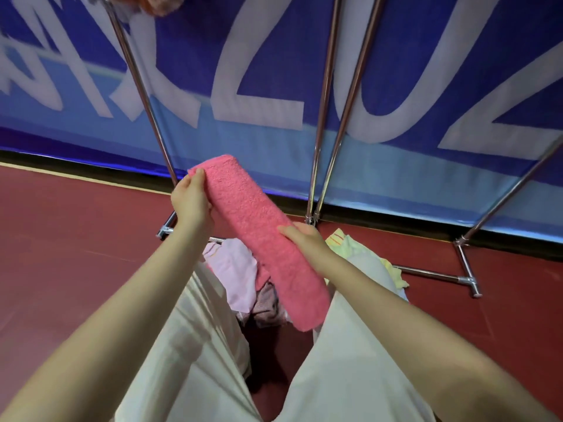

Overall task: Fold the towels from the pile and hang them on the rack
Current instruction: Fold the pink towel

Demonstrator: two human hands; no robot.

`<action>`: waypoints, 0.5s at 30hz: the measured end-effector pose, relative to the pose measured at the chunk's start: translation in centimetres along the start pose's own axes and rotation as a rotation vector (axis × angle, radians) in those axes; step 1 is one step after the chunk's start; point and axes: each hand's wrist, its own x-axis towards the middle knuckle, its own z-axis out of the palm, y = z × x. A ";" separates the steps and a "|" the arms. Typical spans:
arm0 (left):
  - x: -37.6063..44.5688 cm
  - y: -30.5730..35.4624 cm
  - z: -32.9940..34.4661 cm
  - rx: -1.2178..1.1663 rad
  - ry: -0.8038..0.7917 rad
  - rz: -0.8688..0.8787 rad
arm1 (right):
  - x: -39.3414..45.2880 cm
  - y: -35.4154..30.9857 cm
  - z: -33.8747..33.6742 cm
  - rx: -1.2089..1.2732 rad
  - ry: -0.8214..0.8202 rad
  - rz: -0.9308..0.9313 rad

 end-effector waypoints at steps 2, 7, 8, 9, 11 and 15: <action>0.5 1.6 1.5 0.012 -0.021 0.027 | 0.8 -2.6 -1.3 -0.011 -0.045 -0.036; 2.1 5.9 4.6 -0.006 -0.027 0.088 | 3.2 -10.0 -4.4 -0.142 -0.063 -0.124; 2.5 7.0 5.1 -0.020 -0.030 0.104 | 3.6 -11.9 -4.9 -0.217 -0.055 -0.149; 2.9 8.1 5.6 -0.038 -0.035 0.122 | 4.1 -13.9 -5.2 -0.300 -0.043 -0.169; 3.7 10.6 6.6 -0.070 -0.049 0.157 | 5.1 -17.7 -5.8 -0.455 -0.027 -0.216; 5.5 14.7 8.0 -0.011 -0.088 0.233 | 7.5 -25.0 -5.8 -0.577 0.010 -0.300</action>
